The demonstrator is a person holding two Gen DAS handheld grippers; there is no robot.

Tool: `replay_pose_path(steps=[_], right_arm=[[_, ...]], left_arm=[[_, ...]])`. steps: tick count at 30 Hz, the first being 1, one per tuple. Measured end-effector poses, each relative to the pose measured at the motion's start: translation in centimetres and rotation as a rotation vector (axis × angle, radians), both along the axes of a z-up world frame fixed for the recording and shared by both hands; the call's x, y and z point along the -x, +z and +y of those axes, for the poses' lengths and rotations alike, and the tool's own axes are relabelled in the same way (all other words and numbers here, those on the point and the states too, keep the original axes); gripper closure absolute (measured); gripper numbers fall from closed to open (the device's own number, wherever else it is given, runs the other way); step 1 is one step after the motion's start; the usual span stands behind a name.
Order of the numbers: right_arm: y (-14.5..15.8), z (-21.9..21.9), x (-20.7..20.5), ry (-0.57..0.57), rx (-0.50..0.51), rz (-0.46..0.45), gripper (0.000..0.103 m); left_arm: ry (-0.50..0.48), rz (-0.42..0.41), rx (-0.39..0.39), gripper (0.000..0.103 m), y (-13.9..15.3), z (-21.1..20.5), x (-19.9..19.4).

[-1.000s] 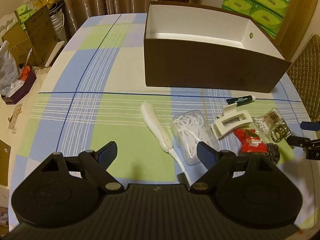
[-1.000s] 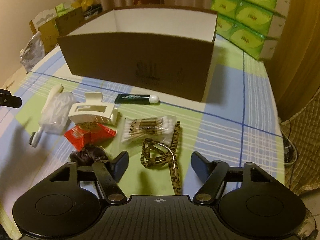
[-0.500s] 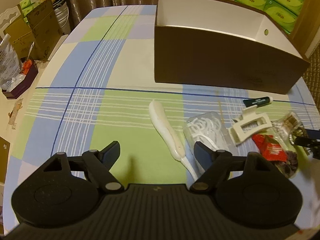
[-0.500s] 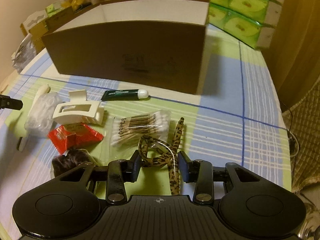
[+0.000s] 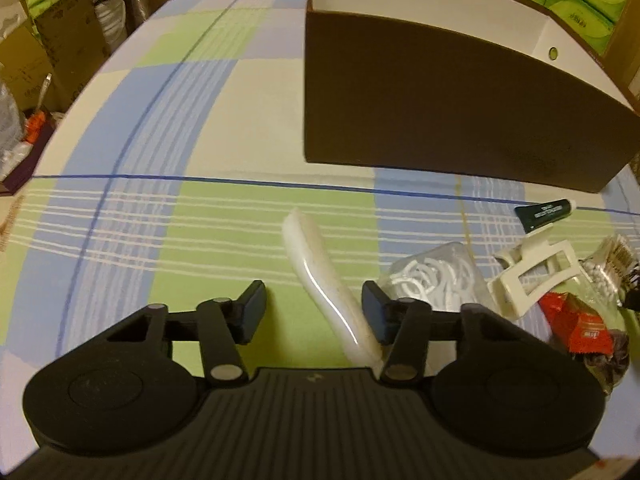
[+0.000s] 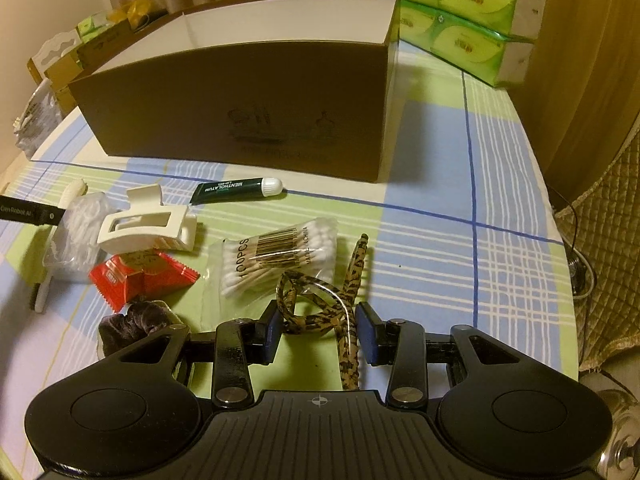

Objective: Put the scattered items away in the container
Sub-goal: 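Grasp the leopard-print hair clip with the right tool while the left tool grasps the white toothbrush, then lift and carry the hair clip and toothbrush over the brown box with both tools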

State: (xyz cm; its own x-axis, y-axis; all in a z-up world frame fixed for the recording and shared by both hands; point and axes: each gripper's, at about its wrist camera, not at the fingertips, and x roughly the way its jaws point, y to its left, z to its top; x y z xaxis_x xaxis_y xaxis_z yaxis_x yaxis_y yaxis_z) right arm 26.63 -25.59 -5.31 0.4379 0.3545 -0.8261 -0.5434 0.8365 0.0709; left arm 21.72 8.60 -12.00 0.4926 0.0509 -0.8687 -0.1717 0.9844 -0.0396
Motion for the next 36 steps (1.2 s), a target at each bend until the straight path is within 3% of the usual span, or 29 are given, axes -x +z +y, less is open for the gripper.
replay_pose_path(steps=[6, 10, 21, 24, 27, 36], right_arm=[[0.0, 0.0, 0.1, 0.005, 0.009, -0.004, 0.066], [-0.1, 0.2, 0.2, 0.021, 0.018, -0.009, 0.066], [-0.6, 0.2, 0.2, 0.020, 0.012, -0.018, 0.066], [-0.4, 0.2, 0.4, 0.026, 0.025, -0.008, 0.066], [-0.2, 0.2, 1.0, 0.034, 0.038, -0.006, 0.066], [2.3, -0.8, 2.9, 0.038, -0.019, -0.011, 0.066]], left_arm=[[-0.120, -0.020, 0.016, 0.086, -0.1, -0.6, 1.3], [-0.168, -0.008, 0.013, 0.087, 0.0, -0.5, 2.7], [-0.174, 0.015, -0.053, 0.079, 0.0, -1.2, 3.2], [-0.181, 0.016, -0.062, 0.087, 0.0, -1.4, 3.4], [-0.194, 0.028, -0.088, 0.087, 0.2, -1.9, 3.7], [-0.135, 0.007, -0.017, 0.087, 2.1, -1.4, 6.2]])
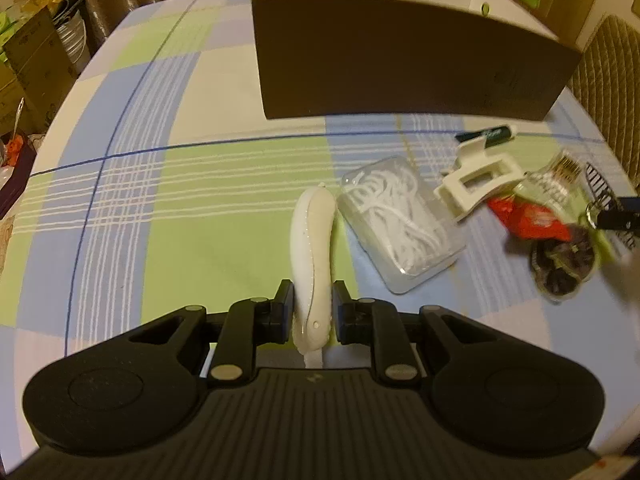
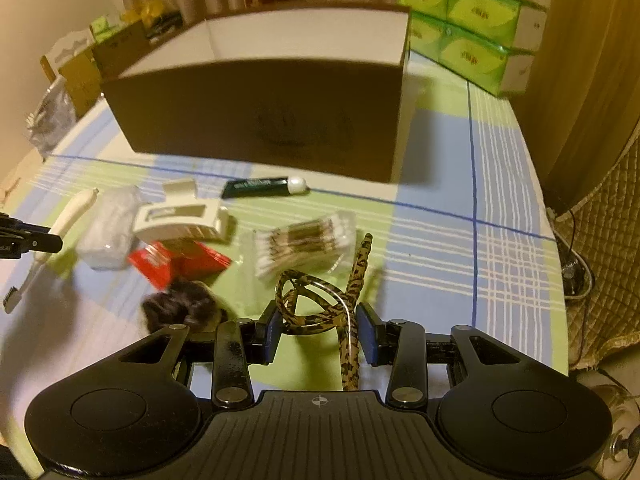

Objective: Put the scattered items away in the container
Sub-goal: 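Lift and carry the hair clip and toothbrush over the brown box with both tools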

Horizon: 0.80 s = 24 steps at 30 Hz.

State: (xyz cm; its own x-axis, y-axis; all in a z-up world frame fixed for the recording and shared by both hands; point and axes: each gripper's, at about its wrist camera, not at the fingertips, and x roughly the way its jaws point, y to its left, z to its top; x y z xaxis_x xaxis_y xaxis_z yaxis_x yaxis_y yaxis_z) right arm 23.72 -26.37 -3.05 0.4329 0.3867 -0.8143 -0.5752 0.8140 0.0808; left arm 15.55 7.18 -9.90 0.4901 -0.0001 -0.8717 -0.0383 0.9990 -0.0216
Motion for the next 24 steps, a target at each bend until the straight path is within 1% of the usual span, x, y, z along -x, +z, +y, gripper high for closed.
replay_pose_path(steps=[11, 18, 24], right_arm=[[3.3, 1.3, 0.9, 0.040, -0.055, -0.010, 0.066], [5.3, 2.4, 0.8, 0.079, -0.095, -0.034, 0.066], [7.0, 3.5, -0.1, 0.115, -0.120, -0.058, 0.066]], left_arm=[[0.019, -0.105, 0.064, 0.087, 5.3, -0.6, 1.2], [-0.002, -0.160, 0.101, 0.087, 7.9, -1.3, 0.8], [-0.045, -0.199, 0.118, 0.087, 9.5, -2.7, -0.6]])
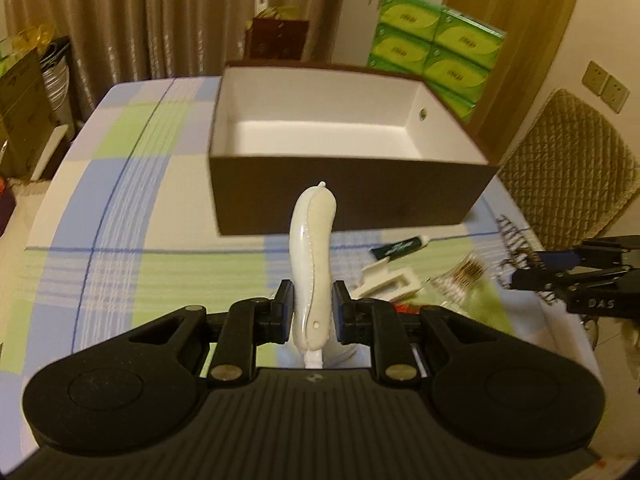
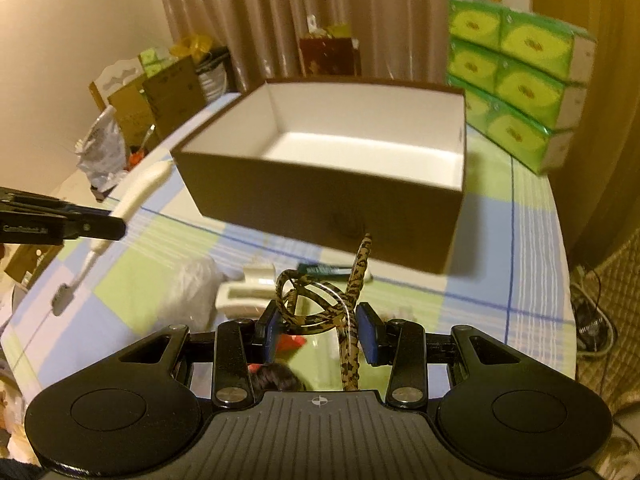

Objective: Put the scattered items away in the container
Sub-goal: 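Lift and carry the hair clip and toothbrush over the brown box with both tools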

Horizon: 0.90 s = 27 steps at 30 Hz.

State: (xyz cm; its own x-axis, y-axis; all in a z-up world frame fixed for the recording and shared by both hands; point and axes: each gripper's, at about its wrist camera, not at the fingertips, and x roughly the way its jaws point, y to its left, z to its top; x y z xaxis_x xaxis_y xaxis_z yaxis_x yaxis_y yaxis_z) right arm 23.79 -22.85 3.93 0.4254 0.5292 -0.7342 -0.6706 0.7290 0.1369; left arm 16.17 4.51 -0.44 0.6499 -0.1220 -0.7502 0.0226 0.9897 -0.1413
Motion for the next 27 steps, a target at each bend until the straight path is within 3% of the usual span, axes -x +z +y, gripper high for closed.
replay_pose_path(steps=[16, 27], right_arm=[[3.8, 2.8, -4.2, 0.047, -0.052, -0.100, 0.066], [5.4, 6.5, -9.7, 0.073, -0.071, -0.126, 0.066]], left_arm=[[-0.070, -0.100, 0.005, 0.087, 3.4, -1.5, -5.6], [-0.101, -0.133, 0.012, 0.087, 5.8, -0.9, -12.3]])
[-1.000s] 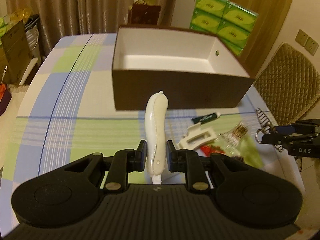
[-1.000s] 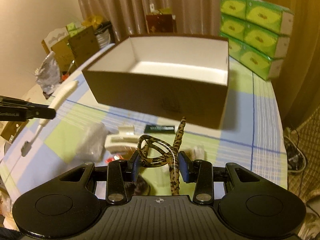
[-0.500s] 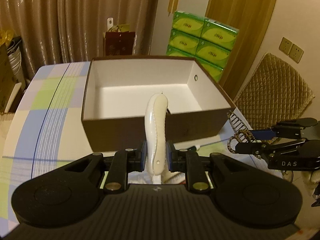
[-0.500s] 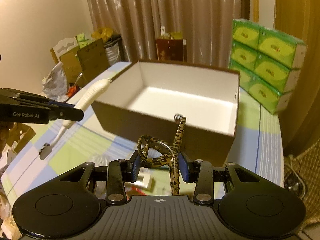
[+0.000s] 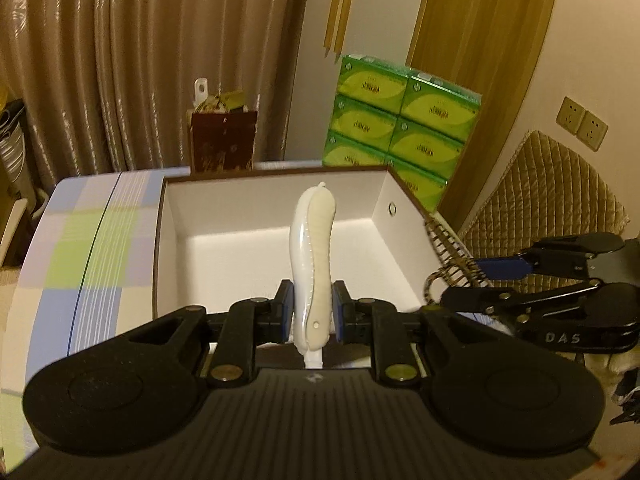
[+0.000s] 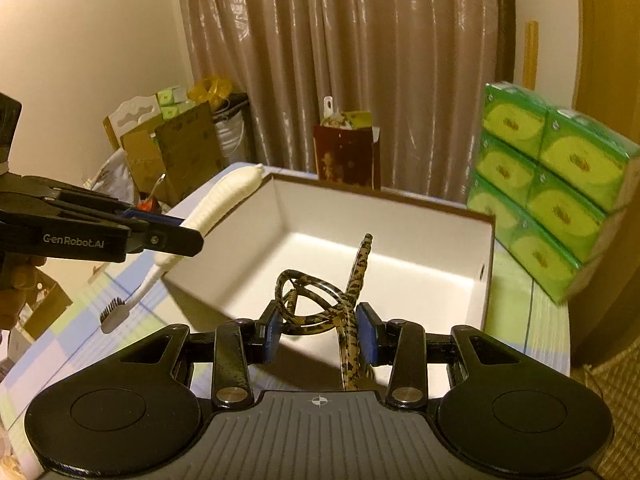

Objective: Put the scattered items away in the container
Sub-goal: 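Lift and carry the hair clip and toothbrush over the brown box with both tools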

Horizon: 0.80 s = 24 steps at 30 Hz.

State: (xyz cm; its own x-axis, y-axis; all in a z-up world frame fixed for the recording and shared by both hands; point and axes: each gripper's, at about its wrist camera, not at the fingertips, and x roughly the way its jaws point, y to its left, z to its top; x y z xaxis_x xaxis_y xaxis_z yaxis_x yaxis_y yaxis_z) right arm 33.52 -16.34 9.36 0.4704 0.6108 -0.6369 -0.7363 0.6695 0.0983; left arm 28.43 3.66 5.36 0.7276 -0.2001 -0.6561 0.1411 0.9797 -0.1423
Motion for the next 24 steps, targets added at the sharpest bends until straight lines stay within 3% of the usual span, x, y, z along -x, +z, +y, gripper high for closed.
replay_pose_path(steps=[11, 24], right_arm=[[-0.7, 1.7, -5.2, -0.023, 0.020, 0.003, 0.066], [-4.0, 3.4, -10.5, -0.048, 0.077, 0.065, 0.066]], left_arm=[[-0.033, -0.010, -0.028, 0.087, 0.2, -0.1, -5.8], [-0.062, 0.032, -0.060, 0.087, -3.1, 0.6, -12.4]])
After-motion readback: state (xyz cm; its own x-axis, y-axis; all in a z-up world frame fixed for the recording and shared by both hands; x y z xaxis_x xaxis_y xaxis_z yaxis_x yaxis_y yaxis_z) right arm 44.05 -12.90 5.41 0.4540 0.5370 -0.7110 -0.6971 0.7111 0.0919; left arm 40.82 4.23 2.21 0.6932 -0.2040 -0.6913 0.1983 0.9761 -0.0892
